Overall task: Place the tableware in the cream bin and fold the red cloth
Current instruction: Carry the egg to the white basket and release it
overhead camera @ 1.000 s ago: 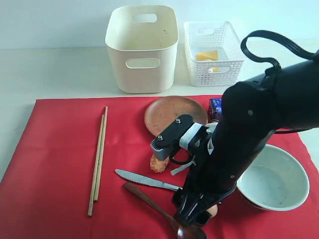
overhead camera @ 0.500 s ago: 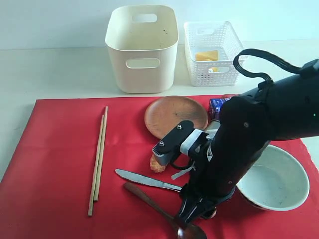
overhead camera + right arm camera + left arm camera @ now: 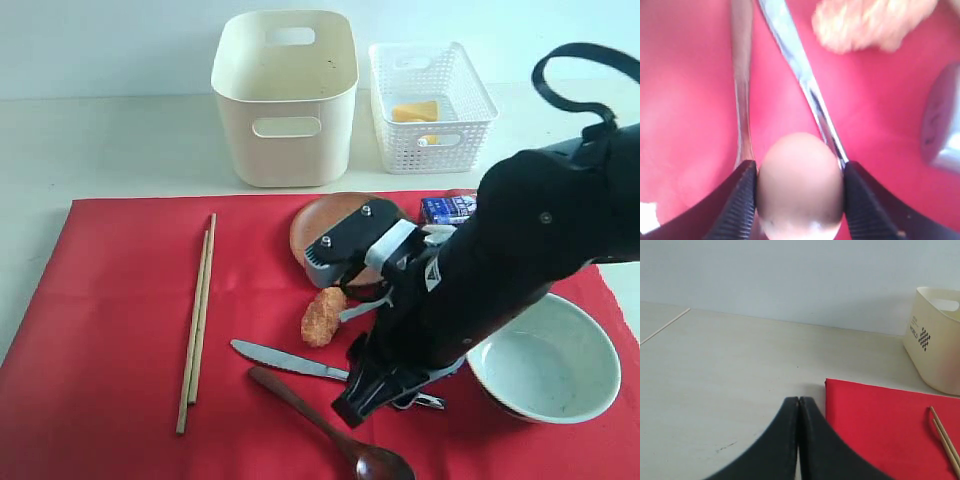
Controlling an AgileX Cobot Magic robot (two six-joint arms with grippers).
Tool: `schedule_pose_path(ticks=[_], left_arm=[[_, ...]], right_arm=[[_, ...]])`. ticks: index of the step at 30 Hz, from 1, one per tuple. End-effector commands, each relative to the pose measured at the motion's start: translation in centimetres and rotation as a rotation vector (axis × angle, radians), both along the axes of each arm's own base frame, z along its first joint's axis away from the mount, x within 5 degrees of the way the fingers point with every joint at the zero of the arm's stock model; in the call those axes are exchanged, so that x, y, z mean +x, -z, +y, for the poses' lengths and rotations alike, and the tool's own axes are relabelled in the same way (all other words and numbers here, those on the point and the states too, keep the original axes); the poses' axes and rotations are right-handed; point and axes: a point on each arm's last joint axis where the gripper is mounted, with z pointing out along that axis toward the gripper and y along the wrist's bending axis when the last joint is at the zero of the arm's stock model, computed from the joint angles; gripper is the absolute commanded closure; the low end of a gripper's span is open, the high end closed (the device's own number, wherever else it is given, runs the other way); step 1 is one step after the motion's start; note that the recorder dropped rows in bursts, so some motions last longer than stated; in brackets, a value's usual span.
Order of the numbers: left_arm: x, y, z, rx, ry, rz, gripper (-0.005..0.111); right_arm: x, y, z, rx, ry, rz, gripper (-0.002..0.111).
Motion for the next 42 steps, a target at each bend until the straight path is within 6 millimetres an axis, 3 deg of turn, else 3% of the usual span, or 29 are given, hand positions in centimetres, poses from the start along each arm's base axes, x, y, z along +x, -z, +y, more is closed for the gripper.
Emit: schedule_pose_path(ticks=[1,10,18,28,36,42], left_arm=[[0.0,0.0,0.0,-0.004,0.000,-0.007,0.104],[0.0,0.0,0.0,-0.004,0.000,-0.007,0.104],[0.0,0.0,0.0,-0.004,0.000,-0.007,0.104],[0.0,0.0,0.0,-0.004,0.000,-0.007,0.104],[0.0,0.0,0.0,-0.004,0.000,-0.007,0.104],[0.0,0.0,0.0,-0.004,0.000,-0.007,0.104]], right_arm=[[0.2,-1.8,0.2,0.082,0.007,-0.100,0.108],[3.3,-5.5,1.7,0.211,0.037,-0.295,0.108],[11.2,-8.2,-0.9,0.241,0.223,-0.425,0.108],[20.9,-4.6,-5.4,0.186,0.424,-0.516,0.108],[26.6,-2.4,-7.7,0.182,0.519,-0.567,0.108],[29.4,-0.9,-9.3,0.180,0.576,-0.578,0.108]])
